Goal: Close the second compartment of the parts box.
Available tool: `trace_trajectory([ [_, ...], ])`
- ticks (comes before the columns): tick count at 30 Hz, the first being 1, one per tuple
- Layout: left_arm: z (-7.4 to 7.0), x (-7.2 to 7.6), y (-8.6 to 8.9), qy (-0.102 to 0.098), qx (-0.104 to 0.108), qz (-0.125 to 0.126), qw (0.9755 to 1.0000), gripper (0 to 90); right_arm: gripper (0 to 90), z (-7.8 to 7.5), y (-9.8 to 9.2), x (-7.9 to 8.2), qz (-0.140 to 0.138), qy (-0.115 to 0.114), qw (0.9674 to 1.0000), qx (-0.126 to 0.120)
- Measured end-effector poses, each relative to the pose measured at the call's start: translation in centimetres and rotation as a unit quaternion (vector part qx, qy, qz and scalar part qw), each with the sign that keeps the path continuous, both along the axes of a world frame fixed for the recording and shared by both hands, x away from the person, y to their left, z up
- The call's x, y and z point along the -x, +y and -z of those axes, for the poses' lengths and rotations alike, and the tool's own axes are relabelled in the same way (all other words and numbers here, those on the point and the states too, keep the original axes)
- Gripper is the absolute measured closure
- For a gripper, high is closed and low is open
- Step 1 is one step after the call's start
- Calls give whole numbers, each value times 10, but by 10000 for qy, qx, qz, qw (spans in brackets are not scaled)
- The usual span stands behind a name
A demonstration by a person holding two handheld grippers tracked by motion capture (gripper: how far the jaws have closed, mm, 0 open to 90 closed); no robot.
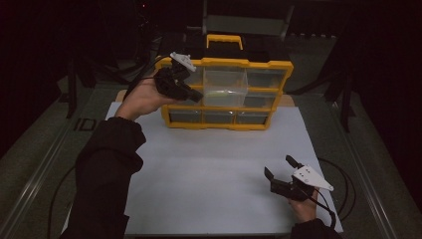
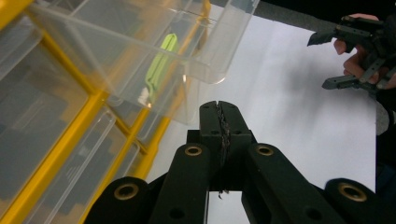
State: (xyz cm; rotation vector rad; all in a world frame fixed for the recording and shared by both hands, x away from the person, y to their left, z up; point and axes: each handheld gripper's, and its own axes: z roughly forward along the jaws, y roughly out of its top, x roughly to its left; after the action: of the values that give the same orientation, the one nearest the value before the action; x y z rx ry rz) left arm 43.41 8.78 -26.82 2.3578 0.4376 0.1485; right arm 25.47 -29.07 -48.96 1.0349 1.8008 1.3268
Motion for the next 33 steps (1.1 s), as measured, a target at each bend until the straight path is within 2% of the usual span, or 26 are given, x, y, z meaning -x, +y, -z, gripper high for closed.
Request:
trace_trajectory([
  [6, 1, -1, -6, -33, 82, 35, 10000, 900, 114, 0, 0, 0, -7, 0, 10000, 3],
  [13, 5, -4, -13, -38, 63, 95, 9999, 900, 114, 0, 0, 0, 2, 1, 10000, -10],
  [15, 5, -4, -16, -31, 107, 76, 9999, 900, 114, 0, 0, 0, -6, 1, 10000, 1],
  [25, 10, -8, -22, -32, 47, 47, 10000, 900, 114, 0, 0, 0, -8, -7, 10000, 7],
  [28, 10, -9, -24, -39, 114, 4, 9999, 900, 114, 0, 0, 0, -5, -7, 10000, 6],
  [33, 11, -11, -27, -58, 58, -36, 10000, 900, 114, 0, 0, 0, 6, -9, 10000, -4],
])
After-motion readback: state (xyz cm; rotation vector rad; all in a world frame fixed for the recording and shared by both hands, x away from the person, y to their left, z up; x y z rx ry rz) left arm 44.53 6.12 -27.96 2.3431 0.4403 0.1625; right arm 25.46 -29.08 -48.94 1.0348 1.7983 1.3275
